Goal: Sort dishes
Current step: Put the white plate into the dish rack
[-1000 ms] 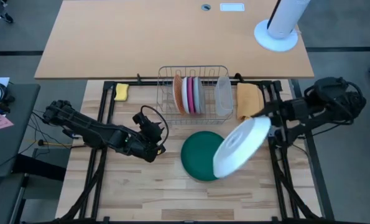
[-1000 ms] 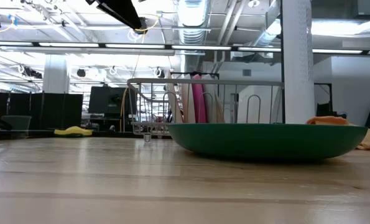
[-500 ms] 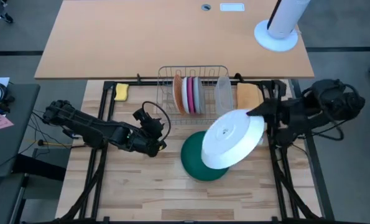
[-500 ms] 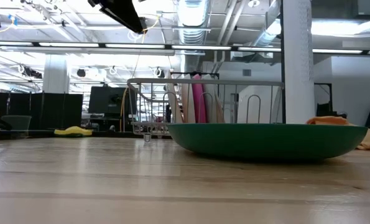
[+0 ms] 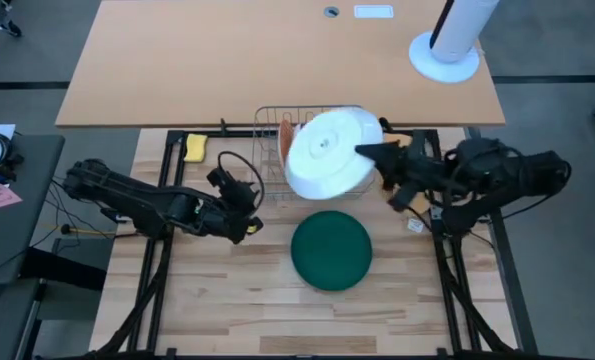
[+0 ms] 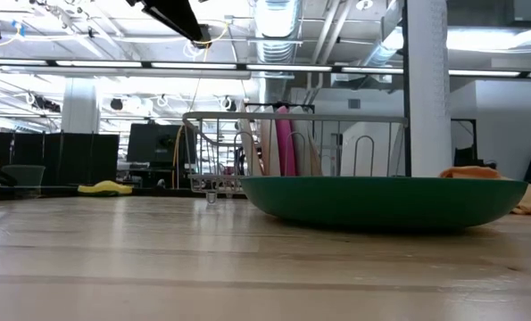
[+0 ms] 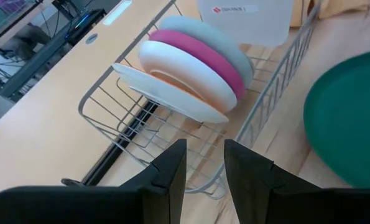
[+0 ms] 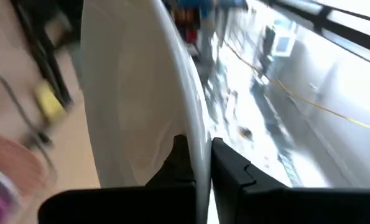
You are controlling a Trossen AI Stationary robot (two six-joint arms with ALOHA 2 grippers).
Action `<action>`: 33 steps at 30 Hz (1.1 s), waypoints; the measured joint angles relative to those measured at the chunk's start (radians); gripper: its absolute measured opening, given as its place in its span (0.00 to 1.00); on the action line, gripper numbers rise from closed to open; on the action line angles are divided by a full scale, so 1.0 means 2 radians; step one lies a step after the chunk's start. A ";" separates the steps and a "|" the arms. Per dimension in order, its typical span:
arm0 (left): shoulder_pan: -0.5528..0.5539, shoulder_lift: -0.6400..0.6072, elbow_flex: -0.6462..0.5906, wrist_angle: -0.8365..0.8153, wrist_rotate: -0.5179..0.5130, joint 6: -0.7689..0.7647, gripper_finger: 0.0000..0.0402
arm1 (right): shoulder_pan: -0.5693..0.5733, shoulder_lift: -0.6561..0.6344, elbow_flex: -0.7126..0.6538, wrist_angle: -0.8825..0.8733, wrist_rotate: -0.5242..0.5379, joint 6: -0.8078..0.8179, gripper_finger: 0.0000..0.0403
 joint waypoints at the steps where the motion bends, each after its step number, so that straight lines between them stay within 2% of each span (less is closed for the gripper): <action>1: 0.000 -0.004 0.000 0.000 0.000 -0.002 0.26 | -0.004 0.011 0.006 0.012 0.015 -0.023 0.05; 6: -0.002 -0.021 0.000 -0.016 0.004 -0.036 0.26 | -0.036 0.062 0.031 0.011 0.034 -0.087 0.05; 12: -0.014 -0.020 0.000 -0.094 0.012 -0.102 0.26 | -0.074 0.129 0.046 0.015 0.034 -0.167 0.05; 16: -0.016 -0.020 -0.013 -0.144 -0.020 -0.158 0.26 | -0.085 0.173 0.047 0.061 0.035 -0.230 0.05; 20: -0.011 -0.021 -0.058 -0.145 -0.044 -0.163 0.26 | -0.097 0.214 0.047 0.101 0.029 -0.287 0.05; 33: 0.039 -0.021 -0.158 -0.145 -0.037 -0.147 0.26 | -0.188 0.323 0.051 0.112 0.022 -0.356 0.05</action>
